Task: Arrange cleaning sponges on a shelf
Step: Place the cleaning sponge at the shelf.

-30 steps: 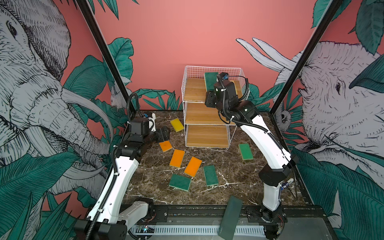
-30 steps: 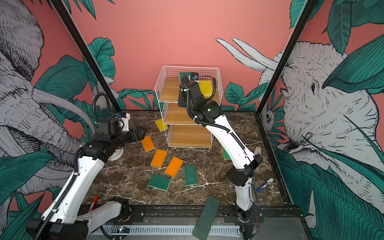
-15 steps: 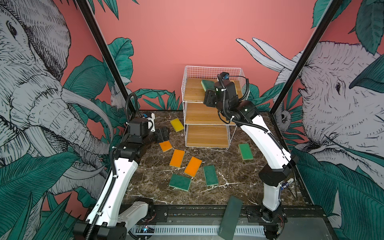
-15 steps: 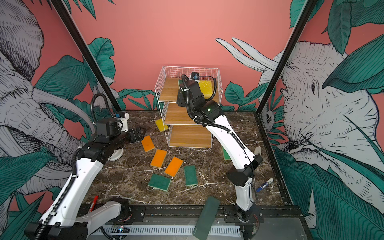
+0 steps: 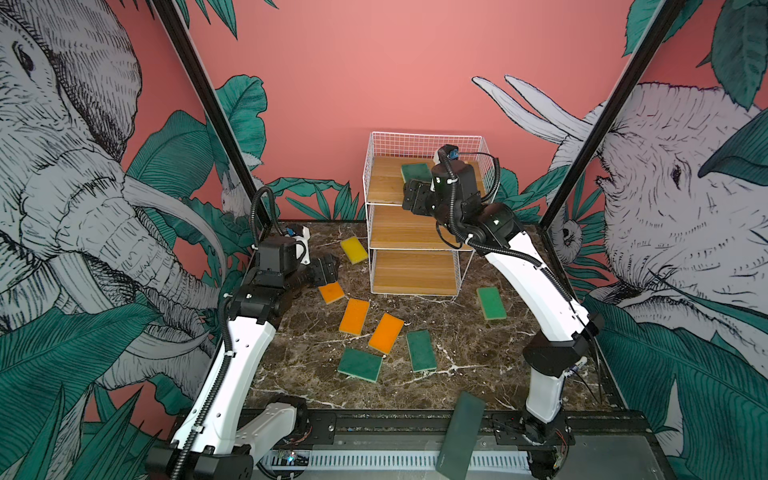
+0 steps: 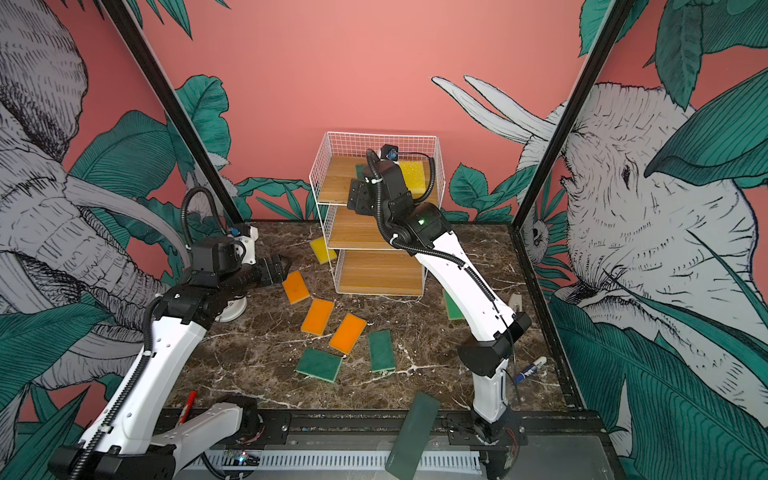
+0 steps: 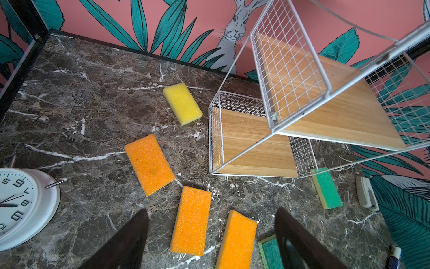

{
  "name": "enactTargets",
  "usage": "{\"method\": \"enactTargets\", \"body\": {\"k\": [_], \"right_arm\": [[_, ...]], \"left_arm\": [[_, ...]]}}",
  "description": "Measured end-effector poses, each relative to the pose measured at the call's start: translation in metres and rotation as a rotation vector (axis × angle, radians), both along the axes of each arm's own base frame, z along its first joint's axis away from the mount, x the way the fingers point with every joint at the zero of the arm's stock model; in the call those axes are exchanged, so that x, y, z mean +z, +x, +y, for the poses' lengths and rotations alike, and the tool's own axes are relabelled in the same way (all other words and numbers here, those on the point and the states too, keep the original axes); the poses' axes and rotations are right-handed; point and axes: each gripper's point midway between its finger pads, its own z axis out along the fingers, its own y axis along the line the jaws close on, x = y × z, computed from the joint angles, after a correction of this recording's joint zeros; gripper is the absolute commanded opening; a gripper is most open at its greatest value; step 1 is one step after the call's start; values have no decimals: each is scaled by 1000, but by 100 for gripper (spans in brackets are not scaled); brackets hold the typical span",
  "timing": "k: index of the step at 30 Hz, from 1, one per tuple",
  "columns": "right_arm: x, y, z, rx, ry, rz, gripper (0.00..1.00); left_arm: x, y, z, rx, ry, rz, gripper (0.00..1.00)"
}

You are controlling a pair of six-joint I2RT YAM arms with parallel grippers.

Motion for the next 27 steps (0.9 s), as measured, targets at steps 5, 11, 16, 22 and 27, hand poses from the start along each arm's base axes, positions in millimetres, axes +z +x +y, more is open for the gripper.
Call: {"method": "enactTargets", "body": {"k": [5, 11, 16, 22, 27], "right_arm": [[0, -13, -5, 25, -4, 14, 83], [2, -32, -6, 86, -31, 33, 78], [8, -43, -4, 153, -57, 28, 61], [41, -53, 0, 234, -59, -50, 47], [56, -54, 9, 295, -91, -115, 43]], "left_arm": [[2, -3, 1, 0, -1, -5, 86], [12, -7, 1, 0, -5, -26, 86], [15, -9, 2, 0, -7, -35, 85], [20, -9, 2, -1, -10, -46, 85], [20, -9, 1, -2, -10, -46, 85]]}}
